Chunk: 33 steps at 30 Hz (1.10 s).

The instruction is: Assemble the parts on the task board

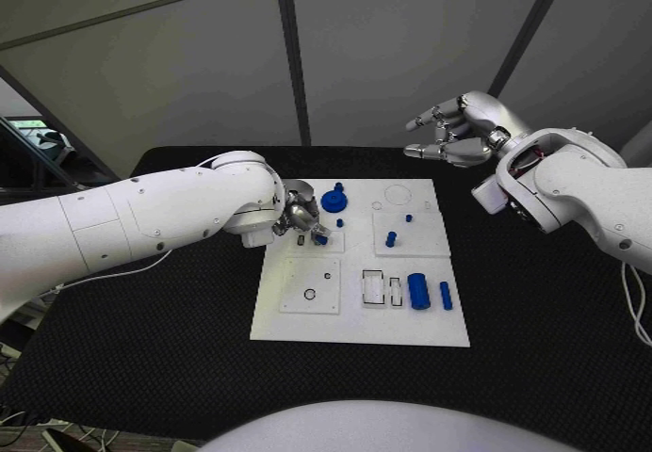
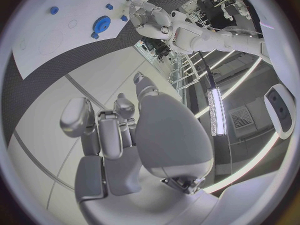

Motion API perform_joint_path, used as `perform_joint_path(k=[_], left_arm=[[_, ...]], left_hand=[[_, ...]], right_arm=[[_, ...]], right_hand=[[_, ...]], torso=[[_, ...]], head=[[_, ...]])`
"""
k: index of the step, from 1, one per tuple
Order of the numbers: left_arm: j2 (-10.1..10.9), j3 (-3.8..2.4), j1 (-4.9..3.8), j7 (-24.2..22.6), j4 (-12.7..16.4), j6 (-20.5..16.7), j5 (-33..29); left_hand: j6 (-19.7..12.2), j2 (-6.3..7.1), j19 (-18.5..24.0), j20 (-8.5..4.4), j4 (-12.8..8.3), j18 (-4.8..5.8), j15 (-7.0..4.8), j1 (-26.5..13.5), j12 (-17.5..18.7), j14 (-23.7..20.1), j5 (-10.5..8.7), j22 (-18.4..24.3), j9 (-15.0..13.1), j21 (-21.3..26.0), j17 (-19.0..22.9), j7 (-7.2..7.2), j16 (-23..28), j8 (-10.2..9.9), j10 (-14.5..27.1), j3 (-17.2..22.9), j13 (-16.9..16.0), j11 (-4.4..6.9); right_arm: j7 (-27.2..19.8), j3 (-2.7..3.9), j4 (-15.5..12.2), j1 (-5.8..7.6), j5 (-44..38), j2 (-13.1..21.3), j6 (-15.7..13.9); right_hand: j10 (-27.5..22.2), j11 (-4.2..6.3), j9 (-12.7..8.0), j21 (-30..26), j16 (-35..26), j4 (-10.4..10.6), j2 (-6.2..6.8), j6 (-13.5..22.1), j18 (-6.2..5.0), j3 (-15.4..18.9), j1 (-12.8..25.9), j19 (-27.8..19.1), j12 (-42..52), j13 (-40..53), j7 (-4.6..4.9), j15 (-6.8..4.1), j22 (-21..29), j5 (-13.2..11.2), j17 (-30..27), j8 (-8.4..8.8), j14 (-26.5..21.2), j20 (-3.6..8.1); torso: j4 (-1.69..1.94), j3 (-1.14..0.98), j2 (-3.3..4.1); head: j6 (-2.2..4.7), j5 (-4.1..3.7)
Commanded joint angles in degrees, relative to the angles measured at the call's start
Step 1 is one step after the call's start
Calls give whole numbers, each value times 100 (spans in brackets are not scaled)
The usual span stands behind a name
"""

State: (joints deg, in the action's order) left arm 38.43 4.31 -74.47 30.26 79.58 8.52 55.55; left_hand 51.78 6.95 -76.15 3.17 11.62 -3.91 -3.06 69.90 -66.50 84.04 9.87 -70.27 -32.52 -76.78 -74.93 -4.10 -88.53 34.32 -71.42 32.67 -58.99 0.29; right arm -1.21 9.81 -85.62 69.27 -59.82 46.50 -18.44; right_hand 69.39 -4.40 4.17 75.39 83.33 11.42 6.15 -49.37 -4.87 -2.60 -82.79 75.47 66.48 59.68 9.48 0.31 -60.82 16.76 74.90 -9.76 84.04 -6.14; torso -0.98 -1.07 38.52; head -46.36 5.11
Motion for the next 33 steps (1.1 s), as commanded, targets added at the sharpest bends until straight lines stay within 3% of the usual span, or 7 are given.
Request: perform_joint_path(k=[1, 13, 24, 33], left_arm=[[52, -2, -4, 11, 70, -348, -218], [307, 2, 25, 28, 422, -987, -46], [283, 4, 142, 81, 488, -1169, 582], [211, 5, 200, 105, 454, -1086, 880]], left_hand=[[-28, 8, -45, -8, -889, -82, -30, -90, -29, 522, 5, -19, -41, -18, -1319, 16, -34, 39, -40, 924, 5, -4], [-41, 39, -150, -30, -1147, -54, -57, -381, -97, 558, 36, -172, -183, -95, -1405, 41, -86, 173, -147, 1261, -68, 19], [-46, 38, -170, -36, -1190, -49, -63, -427, -106, 562, 38, -200, -208, -110, -1414, 45, -91, 198, -164, 1314, -77, 25], [-48, 41, -181, -39, -1214, -46, -66, -451, -113, 565, 38, -215, -221, -117, -1422, 48, -96, 211, -174, 1339, -84, 28]], right_arm=[[-5, 6, 10, 11, -17, -2, 59], [-47, 6, 27, 11, -17, 22, 56], [-79, 6, 26, 11, -17, 35, 37], [-79, 6, 23, 11, -17, 33, 40]], right_hand=[[-19, 5, -5, -34, -10, 12, -57, -42, -88, 7, 2, -32, -25, 6, -4, -38, 1, 38, 268, -39, 279, 9], [-29, 3, -8, -51, -22, 35, -53, -38, -92, 25, 37, -42, -39, -17, -3, -38, 31, 51, 250, -45, 276, 11], [-24, 4, -8, -52, -22, 40, -49, -40, -92, 31, 46, -41, -34, -12, -4, -38, 30, 55, 251, -48, 277, 11], [-28, 4, -8, -59, -24, 43, -48, -41, -95, 34, 49, -47, -39, -20, -5, -38, 44, 59, 248, -51, 276, 11]], torso=[[4, -4, 1], [12, -2, 2], [-13, -3, 6], [-12, -1, 7]], head=[[3, 8], [-31, 58], [-62, 108], [-77, 115]])
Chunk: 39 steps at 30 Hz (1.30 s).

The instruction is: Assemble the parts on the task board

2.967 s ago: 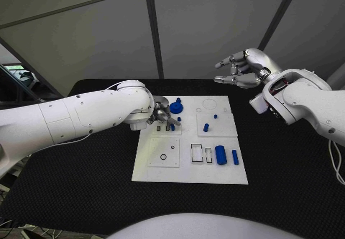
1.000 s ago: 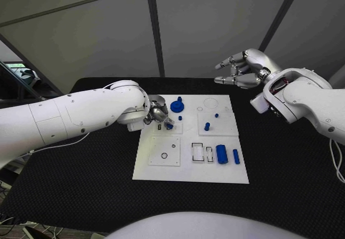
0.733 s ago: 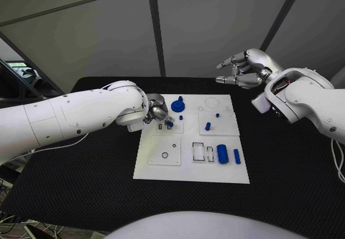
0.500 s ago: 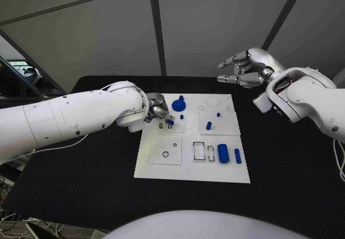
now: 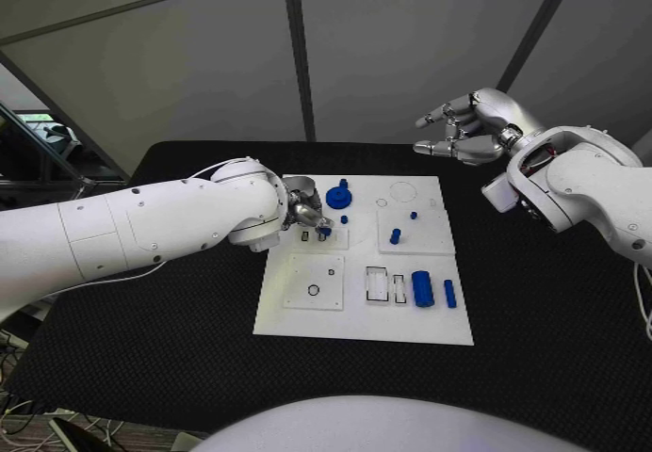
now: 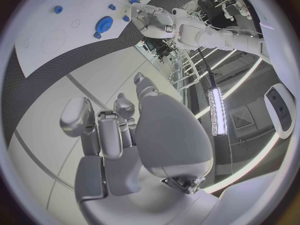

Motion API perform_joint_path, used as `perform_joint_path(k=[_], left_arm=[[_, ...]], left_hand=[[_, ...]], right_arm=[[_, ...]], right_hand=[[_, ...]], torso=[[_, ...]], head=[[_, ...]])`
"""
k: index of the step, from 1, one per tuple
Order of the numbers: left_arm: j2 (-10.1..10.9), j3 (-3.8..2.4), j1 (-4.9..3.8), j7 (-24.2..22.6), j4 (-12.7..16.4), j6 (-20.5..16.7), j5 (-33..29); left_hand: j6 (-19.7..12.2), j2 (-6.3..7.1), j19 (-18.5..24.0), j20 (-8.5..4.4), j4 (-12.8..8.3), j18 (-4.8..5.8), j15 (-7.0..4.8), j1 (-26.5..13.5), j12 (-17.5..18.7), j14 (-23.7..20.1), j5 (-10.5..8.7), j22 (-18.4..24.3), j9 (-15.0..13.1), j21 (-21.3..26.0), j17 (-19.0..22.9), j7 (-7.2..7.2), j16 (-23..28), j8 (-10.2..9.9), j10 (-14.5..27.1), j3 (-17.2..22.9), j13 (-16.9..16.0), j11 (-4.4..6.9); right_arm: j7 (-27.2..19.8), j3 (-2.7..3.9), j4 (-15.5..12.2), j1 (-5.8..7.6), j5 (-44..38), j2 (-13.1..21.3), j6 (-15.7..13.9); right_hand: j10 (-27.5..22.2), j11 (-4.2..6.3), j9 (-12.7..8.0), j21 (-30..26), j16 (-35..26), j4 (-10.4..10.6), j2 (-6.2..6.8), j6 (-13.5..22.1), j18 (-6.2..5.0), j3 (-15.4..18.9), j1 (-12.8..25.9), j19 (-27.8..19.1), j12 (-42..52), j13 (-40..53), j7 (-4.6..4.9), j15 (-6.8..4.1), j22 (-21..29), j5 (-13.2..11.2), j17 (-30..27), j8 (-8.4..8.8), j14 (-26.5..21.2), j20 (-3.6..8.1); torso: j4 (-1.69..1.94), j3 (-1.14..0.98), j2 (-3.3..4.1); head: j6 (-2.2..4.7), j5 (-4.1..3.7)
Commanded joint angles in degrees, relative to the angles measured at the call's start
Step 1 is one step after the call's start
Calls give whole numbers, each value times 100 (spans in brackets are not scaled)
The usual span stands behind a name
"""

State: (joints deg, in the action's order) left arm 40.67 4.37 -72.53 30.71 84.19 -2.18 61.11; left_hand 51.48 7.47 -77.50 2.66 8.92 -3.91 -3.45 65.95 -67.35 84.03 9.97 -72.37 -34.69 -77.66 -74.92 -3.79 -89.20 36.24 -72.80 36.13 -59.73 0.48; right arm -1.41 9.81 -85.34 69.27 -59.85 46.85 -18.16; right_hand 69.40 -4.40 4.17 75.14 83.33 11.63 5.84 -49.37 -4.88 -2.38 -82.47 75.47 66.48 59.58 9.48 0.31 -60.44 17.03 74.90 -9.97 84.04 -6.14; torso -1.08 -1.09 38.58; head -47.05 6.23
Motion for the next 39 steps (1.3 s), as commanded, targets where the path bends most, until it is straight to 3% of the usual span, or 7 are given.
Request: perform_joint_path(k=[1, 15, 32, 34, 39], left_arm=[[-17, -2, 10, 63, -8, 6, 336], [-25, -1, 56, 88, 3, 329, 617], [-14, -2, 85, 96, -10, 530, 724], [-10, -2, 86, 97, -12, 542, 726], [-1, -2, 88, 98, -29, 546, 746]], left_hand=[[-18, -11, -46, 11, -943, -46, -27, -55, -28, 566, 28, -4, -5, -29, -1423, 17, -30, 20, -35, 993, -10, 9], [-21, -7, -47, 9, -967, -47, -29, -79, -31, 564, 27, -6, -19, -27, -1418, 19, -27, 34, -42, 1014, -11, 11], [-28, -17, -43, 7, -977, -48, -30, -90, -12, 558, 28, 1, -26, -21, -1401, 18, -17, 40, -29, 1030, 15, 11], [-28, -17, -43, 7, -977, -48, -30, -90, -12, 558, 28, 1, -26, -21, -1401, 18, -17, 40, -29, 1030, 15, 11], [-28, -17, -43, 7, -977, -48, -30, -90, -12, 558, 28, 1, -26, -21, -1401, 18, -17, 40, -29, 1030, 15, 11]], right_arm=[[-58, 6, -4, 11, -15, -3, 14], [-42, 6, 9, 10, -15, -30, 46], [-43, 6, 18, 9, -18, -44, 92], [-42, 6, 19, 9, -24, -45, 102], [-42, 6, 18, 9, -34, -47, 115]], right_hand=[[-28, 4, -8, -34, -24, 21, -17, -41, -94, 12, 18, -47, -39, -10, -5, -38, 6, 32, 248, -29, 276, 11], [-34, 5, -8, -37, -26, 21, -17, -42, -95, 12, 18, -49, -46, -19, -5, -38, 10, 35, 245, -31, 276, 11], [-34, 5, -8, -37, -26, 21, -17, -42, -95, 12, 18, -49, -46, -19, -5, -38, 10, 35, 245, -31, 276, 11], [-34, 5, -8, -37, -26, 21, -17, -42, -95, 12, 18, -49, -46, -19, -5, -38, 10, 35, 245, -31, 276, 11], [-44, 6, -9, -45, -29, 23, -24, -44, -97, 10, 15, -53, -60, -38, -7, -40, 24, 46, 241, -36, 275, 12]], torso=[[-2, 2, 2], [-2, 4, 3], [1, 0, 0], [-1, -2, -1], [0, 0, 3]], head=[[-9, 2], [-16, -4], [-45, 23], [-75, 27], [-59, 35]])
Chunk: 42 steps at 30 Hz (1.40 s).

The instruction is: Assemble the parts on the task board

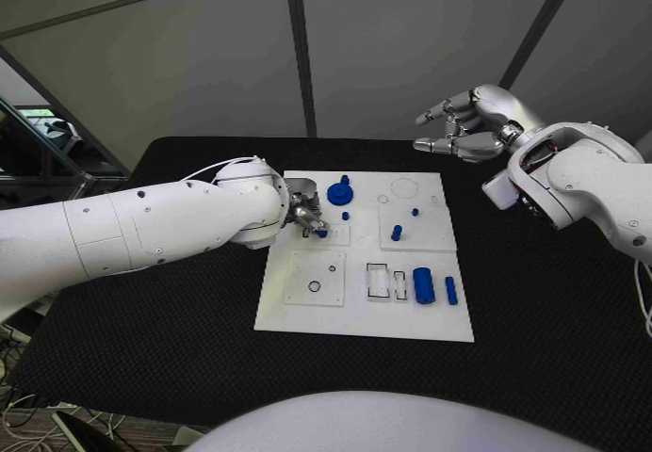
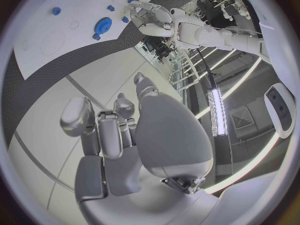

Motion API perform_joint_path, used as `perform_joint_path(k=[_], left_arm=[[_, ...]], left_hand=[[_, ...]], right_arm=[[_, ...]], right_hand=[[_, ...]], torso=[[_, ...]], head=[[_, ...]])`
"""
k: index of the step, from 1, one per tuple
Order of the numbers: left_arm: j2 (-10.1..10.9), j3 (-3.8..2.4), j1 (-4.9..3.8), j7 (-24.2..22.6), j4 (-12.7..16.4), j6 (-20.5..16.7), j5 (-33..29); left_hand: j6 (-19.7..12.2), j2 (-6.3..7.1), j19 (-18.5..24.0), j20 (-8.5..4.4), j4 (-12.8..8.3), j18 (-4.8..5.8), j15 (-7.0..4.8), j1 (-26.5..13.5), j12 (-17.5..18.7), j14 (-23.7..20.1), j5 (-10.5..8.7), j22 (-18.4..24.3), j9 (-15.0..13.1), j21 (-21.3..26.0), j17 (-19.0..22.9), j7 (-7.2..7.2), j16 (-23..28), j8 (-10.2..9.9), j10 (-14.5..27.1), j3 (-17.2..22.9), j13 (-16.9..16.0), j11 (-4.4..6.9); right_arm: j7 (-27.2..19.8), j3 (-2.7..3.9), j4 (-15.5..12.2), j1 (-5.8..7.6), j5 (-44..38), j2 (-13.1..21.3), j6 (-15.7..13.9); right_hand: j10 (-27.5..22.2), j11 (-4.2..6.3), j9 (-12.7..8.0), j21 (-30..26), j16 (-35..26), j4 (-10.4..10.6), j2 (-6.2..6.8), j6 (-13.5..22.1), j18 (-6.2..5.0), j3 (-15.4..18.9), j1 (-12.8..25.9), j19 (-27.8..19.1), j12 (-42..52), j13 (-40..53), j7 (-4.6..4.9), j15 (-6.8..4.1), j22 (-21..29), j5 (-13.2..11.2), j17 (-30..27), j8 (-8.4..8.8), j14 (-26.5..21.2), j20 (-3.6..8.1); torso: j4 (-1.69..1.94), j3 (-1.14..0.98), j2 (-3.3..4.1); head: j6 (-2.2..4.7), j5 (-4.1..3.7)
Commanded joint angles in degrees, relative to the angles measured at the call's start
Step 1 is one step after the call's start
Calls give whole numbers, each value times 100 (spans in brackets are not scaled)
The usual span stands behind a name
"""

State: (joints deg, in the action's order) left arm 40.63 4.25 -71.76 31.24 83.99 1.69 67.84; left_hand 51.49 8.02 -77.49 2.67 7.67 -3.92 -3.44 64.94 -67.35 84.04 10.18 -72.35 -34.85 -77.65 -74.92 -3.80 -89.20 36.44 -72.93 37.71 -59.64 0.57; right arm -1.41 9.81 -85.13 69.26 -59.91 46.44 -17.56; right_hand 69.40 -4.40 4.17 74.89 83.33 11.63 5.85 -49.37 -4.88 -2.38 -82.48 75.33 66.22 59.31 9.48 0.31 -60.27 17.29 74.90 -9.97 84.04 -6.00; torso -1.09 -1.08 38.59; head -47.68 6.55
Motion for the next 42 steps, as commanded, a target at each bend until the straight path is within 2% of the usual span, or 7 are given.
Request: perform_joint_path(k=[1, 21, 28, 35, 42], left_arm=[[4, 10, 11, 44, -17, 157, 80], [-32, 10, 34, 45, -15, 162, 188], [-36, 10, 36, 42, -20, 198, 151], [-50, 10, 37, 38, -50, 233, 130], [-71, 9, 36, 36, -81, 249, 127]], left_hand=[[-29, -73, -43, 7, -852, -48, -31, 11, -12, 558, 7, -1, -10, -22, -1401, 20, -17, 21, -17, 872, 6, 2], [-36, -66, -74, 4, -886, -38, -33, -24, -36, 574, -2, -46, -32, -47, -1445, 21, -43, 44, -43, 886, -21, 3], [2, -24, -97, -6, -881, -33, -47, -193, -75, 587, -12, -78, -76, -56, -1480, 62, -64, 107, -102, 829, -60, 35], [87, 55, -136, -50, -793, -23, -105, -507, -107, 596, -22, -127, -122, -63, -1508, 160, -80, 195, -168, 624, -81, 101], [151, 80, -181, -82, -698, -10, -134, -708, -154, 596, -27, -183, -128, -86, -1508, 195, -80, 229, -221, 481, -129, 133]], right_arm=[[-42, 6, -2, 10, -29, -6, 56], [-42, 6, -1, 9, -34, -10, 71], [-37, 6, 0, 9, -34, -9, 78], [-27, 6, 4, 9, -34, -13, 92], [-14, 6, 1, 9, -34, -10, 103]], right_hand=[[-44, 7, -8, -20, -29, 23, -25, -44, -97, 10, 16, -39, -34, -11, -7, -40, 7, 19, 241, -36, 275, -2], [-52, 7, -9, -22, -31, 25, -27, -44, -98, 10, 17, -40, -43, -22, -7, -40, 10, 22, 239, -38, 275, -1], [-52, 7, -9, -22, -31, 25, -27, -44, -98, 10, 17, -40, -43, -22, -7, -40, 10, 22, 239, -38, 275, -1], [-57, 8, -9, -32, -38, 29, -30, -45, -101, 10, 20, -47, -50, -31, -8, -41, 26, 25, 228, -41, 272, -1], [-57, 10, -10, -40, -44, 33, -37, -46, -103, 9, 20, -50, -54, -36, -9, -42, 38, 55, 221, -47, 271, 1]], torso=[[1, -2, 0], [-3, -3, 3], [-1, -4, 2], [-2, -3, 4], [-3, -3, 3]], head=[[6, 4], [-8, 9], [-27, 7], [-44, -1], [-71, -7]])
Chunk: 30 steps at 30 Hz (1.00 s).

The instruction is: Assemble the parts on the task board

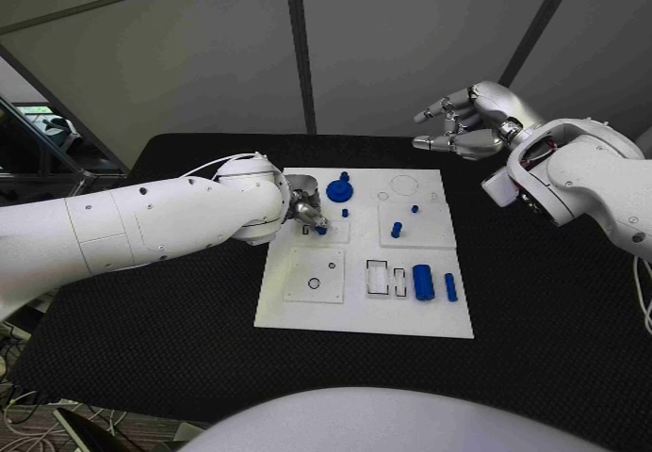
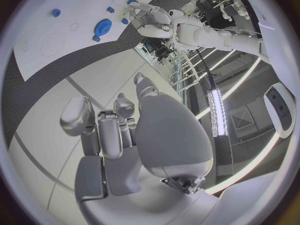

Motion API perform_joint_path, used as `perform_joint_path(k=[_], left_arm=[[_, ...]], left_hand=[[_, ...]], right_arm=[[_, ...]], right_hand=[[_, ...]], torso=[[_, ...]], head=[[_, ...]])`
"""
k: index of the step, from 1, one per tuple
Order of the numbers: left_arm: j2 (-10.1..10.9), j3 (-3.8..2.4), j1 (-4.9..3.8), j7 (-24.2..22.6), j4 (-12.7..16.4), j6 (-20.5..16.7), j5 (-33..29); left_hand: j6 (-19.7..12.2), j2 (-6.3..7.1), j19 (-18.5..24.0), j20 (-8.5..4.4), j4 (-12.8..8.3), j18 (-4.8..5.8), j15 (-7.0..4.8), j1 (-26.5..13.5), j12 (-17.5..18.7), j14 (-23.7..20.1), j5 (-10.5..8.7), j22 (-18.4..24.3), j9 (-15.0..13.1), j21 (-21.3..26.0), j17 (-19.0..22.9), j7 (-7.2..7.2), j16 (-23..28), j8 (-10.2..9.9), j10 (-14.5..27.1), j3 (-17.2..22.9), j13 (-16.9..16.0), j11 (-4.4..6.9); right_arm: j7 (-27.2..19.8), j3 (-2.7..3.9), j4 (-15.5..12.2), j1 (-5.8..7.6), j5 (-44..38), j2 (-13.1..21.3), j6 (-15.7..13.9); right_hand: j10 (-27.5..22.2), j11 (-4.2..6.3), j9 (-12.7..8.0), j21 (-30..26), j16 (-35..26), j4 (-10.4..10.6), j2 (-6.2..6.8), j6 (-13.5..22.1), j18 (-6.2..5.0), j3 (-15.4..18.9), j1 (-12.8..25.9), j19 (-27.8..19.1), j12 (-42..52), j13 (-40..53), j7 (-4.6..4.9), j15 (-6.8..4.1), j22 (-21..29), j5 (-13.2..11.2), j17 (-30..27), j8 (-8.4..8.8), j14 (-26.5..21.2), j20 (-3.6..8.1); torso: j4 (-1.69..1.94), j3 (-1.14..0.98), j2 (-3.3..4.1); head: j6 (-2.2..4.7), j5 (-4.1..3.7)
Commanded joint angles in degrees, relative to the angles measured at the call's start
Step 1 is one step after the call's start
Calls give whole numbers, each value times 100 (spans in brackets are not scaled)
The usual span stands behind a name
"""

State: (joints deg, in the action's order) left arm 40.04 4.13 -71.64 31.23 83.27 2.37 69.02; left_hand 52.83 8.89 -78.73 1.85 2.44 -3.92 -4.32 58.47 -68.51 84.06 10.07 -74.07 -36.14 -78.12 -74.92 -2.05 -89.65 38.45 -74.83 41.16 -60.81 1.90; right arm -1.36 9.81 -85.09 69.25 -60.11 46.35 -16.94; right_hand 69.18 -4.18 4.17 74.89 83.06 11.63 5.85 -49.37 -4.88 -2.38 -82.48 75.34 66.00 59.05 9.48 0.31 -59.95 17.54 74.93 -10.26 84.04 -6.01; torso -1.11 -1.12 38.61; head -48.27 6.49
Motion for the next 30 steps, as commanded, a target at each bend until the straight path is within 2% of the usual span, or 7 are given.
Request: perform_joint_path(k=[1, 7, 30], left_arm=[[-16, 21, 24, 37, -13, 183, 9], [-37, 20, 24, 34, -31, 180, 6], [-87, 19, 23, 23, -88, 291, 7]], left_hand=[[28, -4, -66, -4, -161, -7, -49, -88, -48, 594, -16, -23, 2, -45, -1508, 24, -35, 30, -40, 117, -24, 4], [72, 8, -102, -18, -108, 4, -62, -189, -83, 594, -19, -69, 6, -70, -1508, 41, -35, 41, -77, 38, -64, 19], [194, 4, -214, -51, -10, 39, -95, -364, -207, 594, -13, -220, 16, -164, -1508, 92, -35, 75, -199, -115, -211, 61]], right_arm=[[-17, 6, -4, 10, -14, 0, 41], [-12, 6, -5, 10, -15, 4, 45], [-21, 6, -18, 9, -25, 11, 45]], right_hand=[[-38, -11, -11, -44, -21, 34, -39, -45, -104, 8, 17, -51, -36, -17, -10, -44, 11, 57, 214, -22, 271, 3], [-37, -7, -15, -59, -29, 38, -37, -40, -106, 5, 6, -50, -43, -30, -13, -49, 28, 184, 210, -35, 272, 9], [-37, -5, -17, -68, -36, 39, -39, -37, -107, 0, -2, -52, -46, -37, -13, -51, 40, 237, 201, -41, 271, 11]], torso=[[0, 0, 1], [-1, -1, -2], [2, 2, -2]], head=[[-11, -4], [-22, -12], [-67, -21]])
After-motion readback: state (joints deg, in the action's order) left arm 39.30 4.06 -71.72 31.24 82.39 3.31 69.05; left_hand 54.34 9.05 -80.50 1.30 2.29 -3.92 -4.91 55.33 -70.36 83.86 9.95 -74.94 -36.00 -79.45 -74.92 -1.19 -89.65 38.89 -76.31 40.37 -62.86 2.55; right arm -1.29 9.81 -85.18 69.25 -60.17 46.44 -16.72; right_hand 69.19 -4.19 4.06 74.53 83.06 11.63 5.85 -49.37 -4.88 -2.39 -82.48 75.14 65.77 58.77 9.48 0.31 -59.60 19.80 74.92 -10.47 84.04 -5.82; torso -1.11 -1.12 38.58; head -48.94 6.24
